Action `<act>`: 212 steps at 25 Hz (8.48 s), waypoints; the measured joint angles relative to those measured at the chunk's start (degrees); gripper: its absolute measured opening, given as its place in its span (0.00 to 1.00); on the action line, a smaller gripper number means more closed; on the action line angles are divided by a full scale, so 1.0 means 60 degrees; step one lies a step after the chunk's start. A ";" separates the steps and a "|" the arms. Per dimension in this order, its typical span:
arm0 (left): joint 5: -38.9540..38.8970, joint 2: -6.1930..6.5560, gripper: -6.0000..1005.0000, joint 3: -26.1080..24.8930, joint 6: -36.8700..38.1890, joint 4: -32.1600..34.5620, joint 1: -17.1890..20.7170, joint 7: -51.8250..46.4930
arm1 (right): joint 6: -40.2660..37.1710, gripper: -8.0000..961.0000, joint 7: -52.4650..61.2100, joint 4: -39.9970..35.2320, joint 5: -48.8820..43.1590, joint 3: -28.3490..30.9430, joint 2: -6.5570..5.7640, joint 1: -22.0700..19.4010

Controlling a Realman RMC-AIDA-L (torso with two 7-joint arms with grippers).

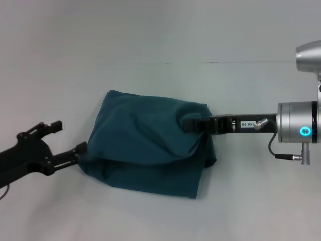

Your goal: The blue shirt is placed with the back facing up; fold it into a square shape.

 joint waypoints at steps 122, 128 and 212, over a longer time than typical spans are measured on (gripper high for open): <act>-0.0049 -0.0001 0.91 -0.0697 -0.0910 -0.0573 -0.1156 0.0350 | 0.4028 0.39 0.1511 0.1510 0.1428 -0.1233 -0.0334 -0.0031; -0.0026 -0.0008 0.91 -0.0693 -0.0974 -0.0572 -0.1235 0.0350 | 0.4187 0.53 0.1521 0.1506 0.1450 -0.0832 -0.0150 0.0086; -0.0767 -0.0045 0.91 -0.0915 -0.0813 -0.0922 -0.0637 0.0130 | 0.2798 0.01 -0.0146 0.1107 0.1384 -0.4655 0.0167 0.0469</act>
